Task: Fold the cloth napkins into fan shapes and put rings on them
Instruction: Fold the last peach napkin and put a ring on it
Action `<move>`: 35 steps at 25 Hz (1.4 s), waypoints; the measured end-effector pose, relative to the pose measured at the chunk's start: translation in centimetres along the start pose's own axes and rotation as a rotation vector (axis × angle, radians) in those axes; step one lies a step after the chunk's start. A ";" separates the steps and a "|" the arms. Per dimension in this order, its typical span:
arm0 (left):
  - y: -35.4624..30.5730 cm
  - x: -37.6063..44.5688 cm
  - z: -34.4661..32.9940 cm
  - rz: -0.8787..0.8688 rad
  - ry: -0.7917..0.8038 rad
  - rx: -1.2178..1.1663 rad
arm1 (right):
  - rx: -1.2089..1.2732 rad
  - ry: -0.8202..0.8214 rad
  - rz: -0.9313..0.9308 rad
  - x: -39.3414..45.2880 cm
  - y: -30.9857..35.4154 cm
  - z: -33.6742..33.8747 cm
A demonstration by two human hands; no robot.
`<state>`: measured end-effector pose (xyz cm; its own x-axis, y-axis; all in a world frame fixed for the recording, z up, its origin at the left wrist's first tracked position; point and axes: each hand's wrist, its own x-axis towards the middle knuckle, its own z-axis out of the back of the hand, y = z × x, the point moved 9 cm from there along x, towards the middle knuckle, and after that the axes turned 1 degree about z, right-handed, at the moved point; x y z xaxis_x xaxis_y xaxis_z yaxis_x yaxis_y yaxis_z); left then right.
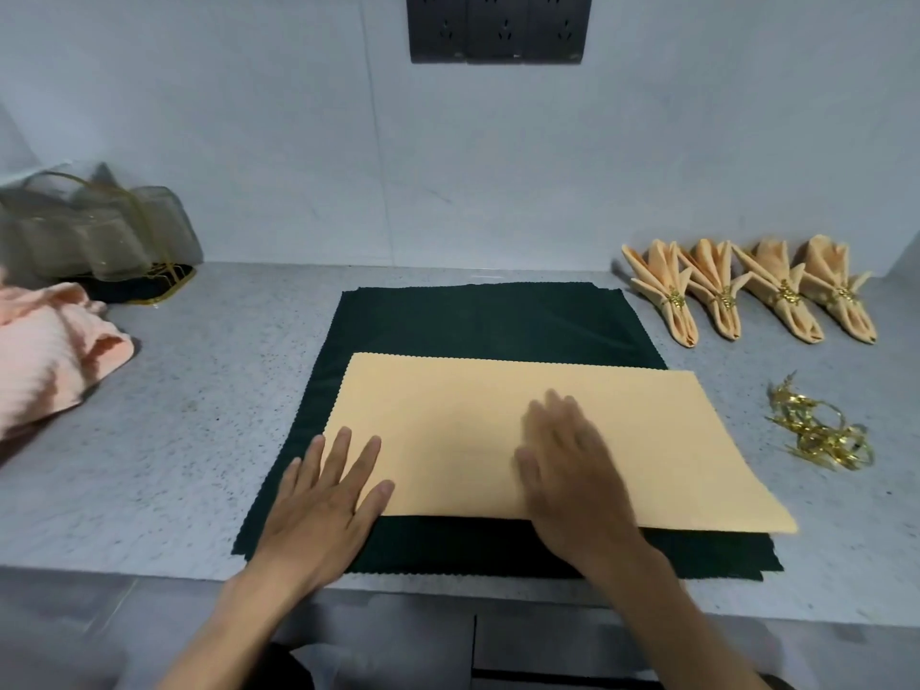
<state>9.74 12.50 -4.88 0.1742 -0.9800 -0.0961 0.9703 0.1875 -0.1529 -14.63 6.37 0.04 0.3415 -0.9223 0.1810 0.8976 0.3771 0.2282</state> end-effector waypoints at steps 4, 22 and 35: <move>0.1 0.7 1.5 0.007 0.019 0.020 | -0.003 0.168 0.124 1.7 4.4 -4.9; -0.4 6.9 8.7 0.044 -0.455 -0.773 | 0.440 0.136 -0.009 1.7 3.0 -3.0; -0.6 -1.5 3.6 -0.349 -0.446 -0.460 | 0.704 0.257 -0.235 2.0 -0.1 -1.8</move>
<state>9.51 13.62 -1.06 0.0142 -0.9033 0.4288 0.8304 -0.2282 -0.5082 -13.50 4.37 -1.33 0.2957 -0.9427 -0.1548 0.5956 0.0552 0.8014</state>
